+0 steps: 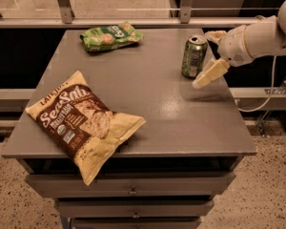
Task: Knock green can over
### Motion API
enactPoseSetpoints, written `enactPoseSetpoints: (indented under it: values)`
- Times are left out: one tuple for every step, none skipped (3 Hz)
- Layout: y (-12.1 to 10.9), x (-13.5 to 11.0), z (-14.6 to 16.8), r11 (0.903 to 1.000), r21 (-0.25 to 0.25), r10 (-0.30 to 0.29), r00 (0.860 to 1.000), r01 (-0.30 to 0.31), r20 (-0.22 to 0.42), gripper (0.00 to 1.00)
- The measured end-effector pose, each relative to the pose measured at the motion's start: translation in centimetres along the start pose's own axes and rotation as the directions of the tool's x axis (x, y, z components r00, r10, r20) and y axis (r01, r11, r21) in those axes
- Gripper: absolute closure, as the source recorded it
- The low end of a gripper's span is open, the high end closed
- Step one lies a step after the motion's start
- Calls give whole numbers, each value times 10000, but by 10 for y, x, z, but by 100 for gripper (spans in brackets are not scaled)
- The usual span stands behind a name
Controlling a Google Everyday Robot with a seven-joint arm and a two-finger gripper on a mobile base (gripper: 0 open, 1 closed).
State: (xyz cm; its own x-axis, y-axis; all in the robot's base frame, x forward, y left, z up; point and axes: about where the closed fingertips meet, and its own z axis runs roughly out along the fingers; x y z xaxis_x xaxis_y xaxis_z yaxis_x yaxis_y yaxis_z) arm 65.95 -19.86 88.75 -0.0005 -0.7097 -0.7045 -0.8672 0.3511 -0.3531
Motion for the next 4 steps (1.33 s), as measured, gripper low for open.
enactPoseSetpoints:
  values:
    - [-5, -8, 15, 9987, -73, 507, 9966, -504, 652, 0]
    - [2, -36, 25, 9968, -444, 719, 9875, -662, 1402, 0]
    - [16, -79, 36, 9920, -1014, 957, 9717, -752, 2160, 0]
    - [56, -130, 54, 9677, -2301, 1641, 9506, -1032, 2636, 0]
